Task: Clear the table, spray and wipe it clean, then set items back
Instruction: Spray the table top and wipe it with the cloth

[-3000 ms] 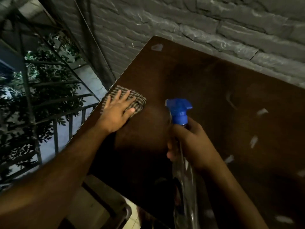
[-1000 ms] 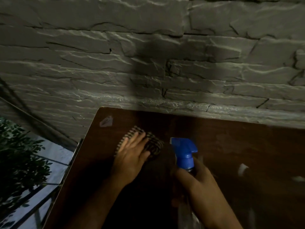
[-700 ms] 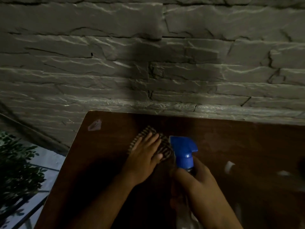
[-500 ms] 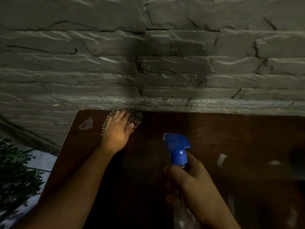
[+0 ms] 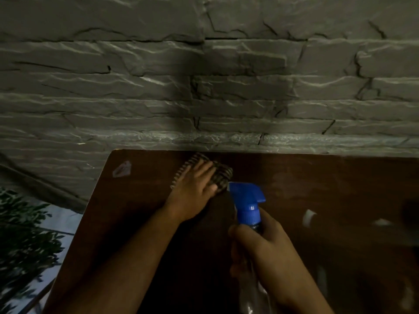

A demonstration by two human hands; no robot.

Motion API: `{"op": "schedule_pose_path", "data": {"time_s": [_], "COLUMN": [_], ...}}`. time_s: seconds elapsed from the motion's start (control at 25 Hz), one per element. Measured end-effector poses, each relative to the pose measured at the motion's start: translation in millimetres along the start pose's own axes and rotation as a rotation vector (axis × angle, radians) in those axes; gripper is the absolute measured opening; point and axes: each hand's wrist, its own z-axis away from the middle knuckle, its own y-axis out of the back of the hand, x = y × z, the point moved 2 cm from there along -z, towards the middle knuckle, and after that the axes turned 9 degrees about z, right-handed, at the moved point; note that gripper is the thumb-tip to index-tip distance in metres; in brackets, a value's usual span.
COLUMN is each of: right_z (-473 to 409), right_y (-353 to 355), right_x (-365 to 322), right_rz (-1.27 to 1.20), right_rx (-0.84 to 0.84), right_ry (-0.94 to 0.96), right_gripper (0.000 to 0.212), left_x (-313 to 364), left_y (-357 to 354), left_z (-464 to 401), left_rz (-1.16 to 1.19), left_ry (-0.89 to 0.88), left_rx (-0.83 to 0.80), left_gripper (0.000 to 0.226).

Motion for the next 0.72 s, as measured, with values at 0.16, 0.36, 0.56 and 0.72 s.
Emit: {"op": "schedule_pose_path", "data": {"time_s": [0.16, 0.36, 0.56, 0.72], "right_z": [2, 2, 6, 3], "right_y": [-6, -8, -8, -15], "right_x": [6, 0, 1, -1], "right_rz": [-0.026, -0.009, -0.034, -0.005], "right_rx": [-0.037, -0.042, -0.062, -0.054], "right_ry": [-0.055, -0.022, -0.037, 0.021], "right_gripper": [0.022, 0.023, 0.024, 0.016], "left_x": [-30, -14, -80, -78], "left_y": [5, 13, 37, 46], "left_z": [27, -6, 75, 14], "left_rz": [0.03, 0.021, 0.062, 0.008], "left_ry": [-0.124, 0.059, 0.009, 0.234], "left_rx": [0.02, -0.004, 0.06, 0.064], "left_gripper": [0.077, 0.061, 0.068, 0.058]}}
